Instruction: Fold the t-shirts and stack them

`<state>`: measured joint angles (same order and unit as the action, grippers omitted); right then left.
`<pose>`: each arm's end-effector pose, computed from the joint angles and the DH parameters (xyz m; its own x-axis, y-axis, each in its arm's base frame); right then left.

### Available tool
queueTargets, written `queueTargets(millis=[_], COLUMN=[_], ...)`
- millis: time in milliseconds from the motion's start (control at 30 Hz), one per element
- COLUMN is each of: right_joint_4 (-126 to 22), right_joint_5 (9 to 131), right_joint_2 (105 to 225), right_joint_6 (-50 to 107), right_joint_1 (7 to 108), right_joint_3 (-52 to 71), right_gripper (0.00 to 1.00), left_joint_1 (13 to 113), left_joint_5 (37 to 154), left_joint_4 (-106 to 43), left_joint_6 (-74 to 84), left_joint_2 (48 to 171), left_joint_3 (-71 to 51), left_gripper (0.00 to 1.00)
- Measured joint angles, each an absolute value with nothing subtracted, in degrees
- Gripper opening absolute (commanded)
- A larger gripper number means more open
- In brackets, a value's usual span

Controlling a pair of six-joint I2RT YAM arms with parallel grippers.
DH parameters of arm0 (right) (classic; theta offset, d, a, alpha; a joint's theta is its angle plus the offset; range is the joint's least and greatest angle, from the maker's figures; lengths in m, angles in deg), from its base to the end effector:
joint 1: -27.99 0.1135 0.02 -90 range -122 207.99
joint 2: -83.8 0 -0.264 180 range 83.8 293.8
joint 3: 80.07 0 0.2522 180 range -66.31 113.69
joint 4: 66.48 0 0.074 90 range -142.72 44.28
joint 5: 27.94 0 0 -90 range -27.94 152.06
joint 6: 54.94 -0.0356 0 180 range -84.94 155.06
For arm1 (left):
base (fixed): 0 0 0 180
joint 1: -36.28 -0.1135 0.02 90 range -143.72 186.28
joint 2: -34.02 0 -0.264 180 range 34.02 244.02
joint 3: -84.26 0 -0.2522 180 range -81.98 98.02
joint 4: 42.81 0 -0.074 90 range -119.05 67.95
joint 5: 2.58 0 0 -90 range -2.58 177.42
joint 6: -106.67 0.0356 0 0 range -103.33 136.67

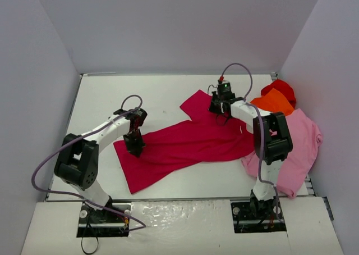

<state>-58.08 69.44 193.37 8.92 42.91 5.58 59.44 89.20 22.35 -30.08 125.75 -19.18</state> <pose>0.4156 0.1155 0.2016 -0.6225 0.2863 -0.7284 -0.0958 0.8958 0.4340 0.2660 -0.1150 0.2034 -0.9108 -0.4022 -0.0928 -0.3875 0.9107 -0.1433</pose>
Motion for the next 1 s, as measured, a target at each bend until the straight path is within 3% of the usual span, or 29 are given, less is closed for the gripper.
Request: queueTargets(millis=[333,667,1000], right_joint_4=[-54.1,-53.8,-56.4], right_joint_5=[73.1,75.1,77.2], right_joint_2=[199.6,203.1,213.7], right_joint_6=[9.4,9.8,12.6], right_joint_1=[51.0,51.7,51.7], right_joint_3=[10.2,12.6,26.8], right_gripper=[0.0,0.0,0.0], left_joint_1=[59.3,58.8,54.5], left_joint_5=[87.7,90.2,93.0], left_joint_4=[18.6,17.6,27.0], left_joint_6=[-28.6,-27.6,-25.2], left_joint_2=[140.7,150.0,159.4], left_joint_3=[-2.7,2.5,17.2], left_gripper=[0.0,0.0,0.0])
